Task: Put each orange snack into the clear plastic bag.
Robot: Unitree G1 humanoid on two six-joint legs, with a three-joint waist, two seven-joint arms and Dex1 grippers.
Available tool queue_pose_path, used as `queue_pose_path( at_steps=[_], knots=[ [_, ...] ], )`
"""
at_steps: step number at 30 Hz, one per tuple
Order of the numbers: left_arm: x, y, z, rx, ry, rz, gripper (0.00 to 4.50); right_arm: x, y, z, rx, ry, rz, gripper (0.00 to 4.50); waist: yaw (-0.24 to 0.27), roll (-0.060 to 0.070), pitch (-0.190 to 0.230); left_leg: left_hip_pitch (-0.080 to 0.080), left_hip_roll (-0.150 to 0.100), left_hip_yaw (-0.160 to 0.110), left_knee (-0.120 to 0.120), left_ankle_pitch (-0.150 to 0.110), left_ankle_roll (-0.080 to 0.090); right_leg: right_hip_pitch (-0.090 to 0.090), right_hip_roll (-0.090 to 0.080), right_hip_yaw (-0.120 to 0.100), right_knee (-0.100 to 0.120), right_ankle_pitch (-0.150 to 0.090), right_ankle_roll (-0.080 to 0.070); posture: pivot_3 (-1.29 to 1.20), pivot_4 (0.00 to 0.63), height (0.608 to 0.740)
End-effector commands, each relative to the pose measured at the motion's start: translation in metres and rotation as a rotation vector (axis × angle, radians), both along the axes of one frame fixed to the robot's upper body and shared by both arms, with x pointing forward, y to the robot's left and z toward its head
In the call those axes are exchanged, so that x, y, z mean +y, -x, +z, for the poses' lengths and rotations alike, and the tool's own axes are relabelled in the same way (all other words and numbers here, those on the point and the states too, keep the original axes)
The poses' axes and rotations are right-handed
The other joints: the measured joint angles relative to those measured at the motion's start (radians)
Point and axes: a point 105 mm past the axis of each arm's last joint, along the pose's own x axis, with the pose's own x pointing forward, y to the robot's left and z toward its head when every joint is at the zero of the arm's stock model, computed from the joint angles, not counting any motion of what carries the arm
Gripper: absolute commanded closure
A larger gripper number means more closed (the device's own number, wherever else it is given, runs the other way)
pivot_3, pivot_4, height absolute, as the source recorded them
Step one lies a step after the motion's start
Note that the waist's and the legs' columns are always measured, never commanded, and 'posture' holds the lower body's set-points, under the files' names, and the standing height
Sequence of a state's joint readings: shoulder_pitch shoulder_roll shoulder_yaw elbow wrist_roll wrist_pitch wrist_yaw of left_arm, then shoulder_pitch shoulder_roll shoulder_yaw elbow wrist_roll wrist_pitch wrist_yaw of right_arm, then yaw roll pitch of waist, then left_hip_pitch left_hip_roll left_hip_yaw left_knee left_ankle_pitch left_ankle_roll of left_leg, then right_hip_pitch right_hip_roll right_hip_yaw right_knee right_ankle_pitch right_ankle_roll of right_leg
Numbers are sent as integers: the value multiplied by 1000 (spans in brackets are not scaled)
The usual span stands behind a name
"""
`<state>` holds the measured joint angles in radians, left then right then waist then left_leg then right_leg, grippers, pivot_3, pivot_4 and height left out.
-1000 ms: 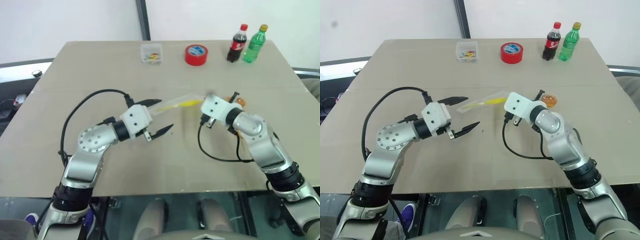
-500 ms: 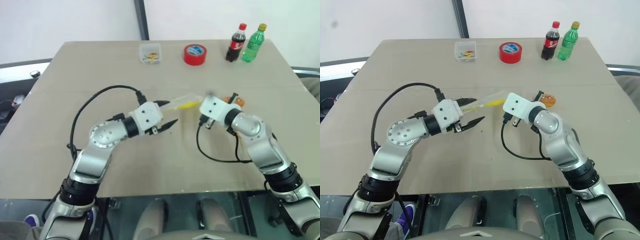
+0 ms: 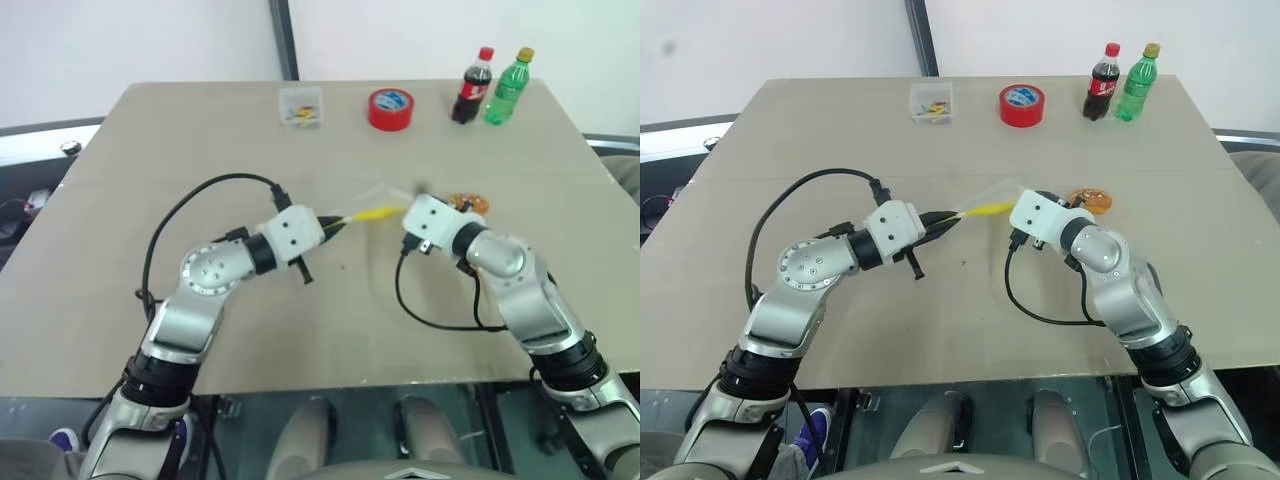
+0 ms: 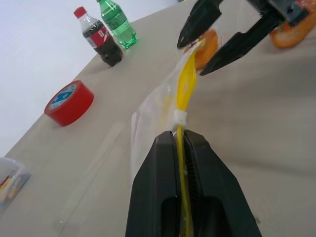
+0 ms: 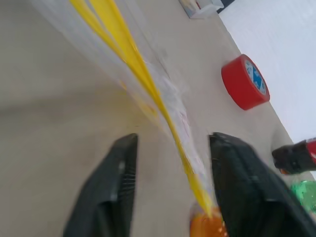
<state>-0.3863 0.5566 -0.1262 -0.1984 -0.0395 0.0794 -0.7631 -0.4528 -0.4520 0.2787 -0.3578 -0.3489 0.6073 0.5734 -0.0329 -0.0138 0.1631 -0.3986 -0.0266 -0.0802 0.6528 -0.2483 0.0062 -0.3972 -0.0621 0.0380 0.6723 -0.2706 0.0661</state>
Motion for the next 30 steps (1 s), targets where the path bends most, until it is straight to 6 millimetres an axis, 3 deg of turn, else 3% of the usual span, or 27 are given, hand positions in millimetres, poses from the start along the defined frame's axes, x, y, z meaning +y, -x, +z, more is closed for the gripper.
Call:
queue_pose_path(
  at_steps=[1,4,7,8,16,30],
  knots=[
    [3,-5,12,-84,15,1,4500,-12,13,21,10,-168,-47,2224,1,0,0,0,0,0,0,0,0,0,0,0,0,0,0,0,150,740],
    [4,-7,10,-108,14,9,4500,-11,18,23,95,-358,-75,3207,-2,0,0,0,0,0,0,0,0,0,0,0,0,0,0,0,150,740],
    [3,-8,10,-119,18,5,4500,4,21,28,171,-534,-61,4368,-5,0,0,0,0,0,0,0,0,0,0,0,1,0,0,0,150,740],
    [2,-8,10,-123,19,3,4500,9,21,31,190,-575,-51,4452,-7,0,0,0,0,0,0,0,0,0,1,0,1,0,0,0,150,740],
    [1,-5,7,-133,21,-8,4500,41,25,36,282,-697,30,4452,-3,1,0,0,-2,0,0,0,0,0,0,0,1,0,0,0,150,740],
    [-2,-1,3,-138,13,-17,4500,54,26,42,345,-766,82,4452,-6,1,0,0,-2,0,0,0,0,-1,0,0,1,0,0,0,150,740]
  ],
)
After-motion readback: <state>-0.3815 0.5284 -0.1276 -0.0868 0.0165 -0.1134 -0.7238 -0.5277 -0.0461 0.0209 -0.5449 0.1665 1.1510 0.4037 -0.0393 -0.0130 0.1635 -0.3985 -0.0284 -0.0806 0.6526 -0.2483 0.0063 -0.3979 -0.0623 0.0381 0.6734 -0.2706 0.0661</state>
